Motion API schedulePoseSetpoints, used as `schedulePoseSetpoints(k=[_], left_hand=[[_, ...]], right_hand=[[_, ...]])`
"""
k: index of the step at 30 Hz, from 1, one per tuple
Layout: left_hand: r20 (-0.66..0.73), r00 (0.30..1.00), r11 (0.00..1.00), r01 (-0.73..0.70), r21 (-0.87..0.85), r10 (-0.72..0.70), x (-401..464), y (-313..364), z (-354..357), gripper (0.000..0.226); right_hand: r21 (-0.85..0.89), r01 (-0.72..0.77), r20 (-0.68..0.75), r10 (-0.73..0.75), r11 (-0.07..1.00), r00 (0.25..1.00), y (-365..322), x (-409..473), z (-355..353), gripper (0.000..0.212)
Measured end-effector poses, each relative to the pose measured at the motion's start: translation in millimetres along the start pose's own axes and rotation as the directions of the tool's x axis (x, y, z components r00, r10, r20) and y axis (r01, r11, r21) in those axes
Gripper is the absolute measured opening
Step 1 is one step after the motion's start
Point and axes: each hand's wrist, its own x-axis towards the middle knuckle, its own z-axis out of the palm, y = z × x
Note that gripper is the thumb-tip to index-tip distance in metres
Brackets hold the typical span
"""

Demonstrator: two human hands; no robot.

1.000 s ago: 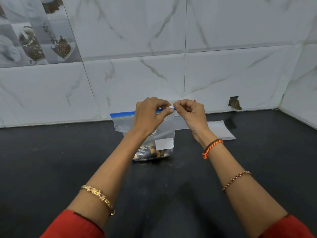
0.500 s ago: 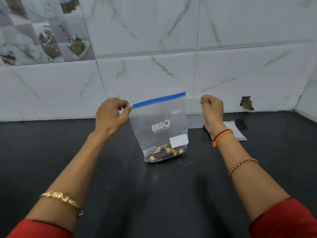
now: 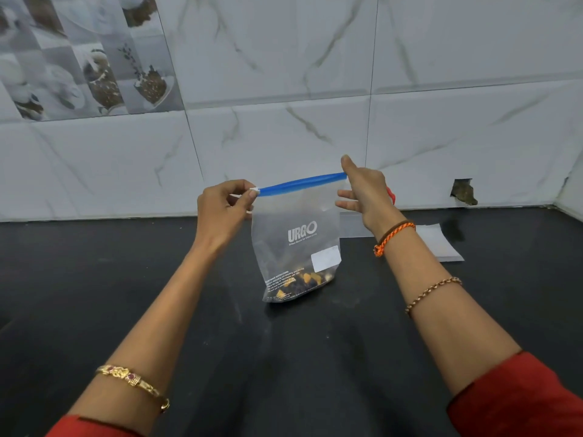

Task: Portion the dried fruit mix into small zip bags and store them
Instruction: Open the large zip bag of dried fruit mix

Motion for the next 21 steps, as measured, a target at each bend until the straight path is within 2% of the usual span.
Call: schedulePoseSetpoints(k=[5,10,13,15,18,19,21], left_hand=[[-0.004,0.999,0.999,0.036,-0.031,-0.036,-4,1,-3,0.008],[-0.037,0.988,0.988,0.148,-0.046,-0.15,-8,15,1,0.016],[-0.027,0.988,0.983,0.154,0.098,-0.152,-6,25,5,0.018],[0.068,0.981,0.974,0.167,0.154,-0.179,-4,31,7,0.018],[0.234,0.941,0.937,0.165,0.309,-0.243,-5,42,10,0.036],[0.245,0.935,0.912,0.151,0.38,-0.257,-4,44,11,0.033],[0.179,0.95,0.848,0.131,0.513,-0.256,0,43,10,0.021]], right_hand=[[-0.08,0.012,-0.015,-0.013,0.997,1.0,-2,4,0,0.014],[-0.214,0.073,-0.007,-0.076,0.974,0.997,0,4,2,0.016],[-0.319,0.166,0.012,-0.171,0.933,0.985,-1,-2,6,0.016],[-0.363,0.238,0.042,-0.239,0.901,0.97,0,-7,9,0.022],[-0.392,0.295,0.071,-0.291,0.871,0.954,1,-11,10,0.028],[-0.402,0.311,0.082,-0.304,0.861,0.949,0,-12,11,0.028],[-0.434,0.352,0.11,-0.338,0.83,0.935,-2,-13,14,0.029]])
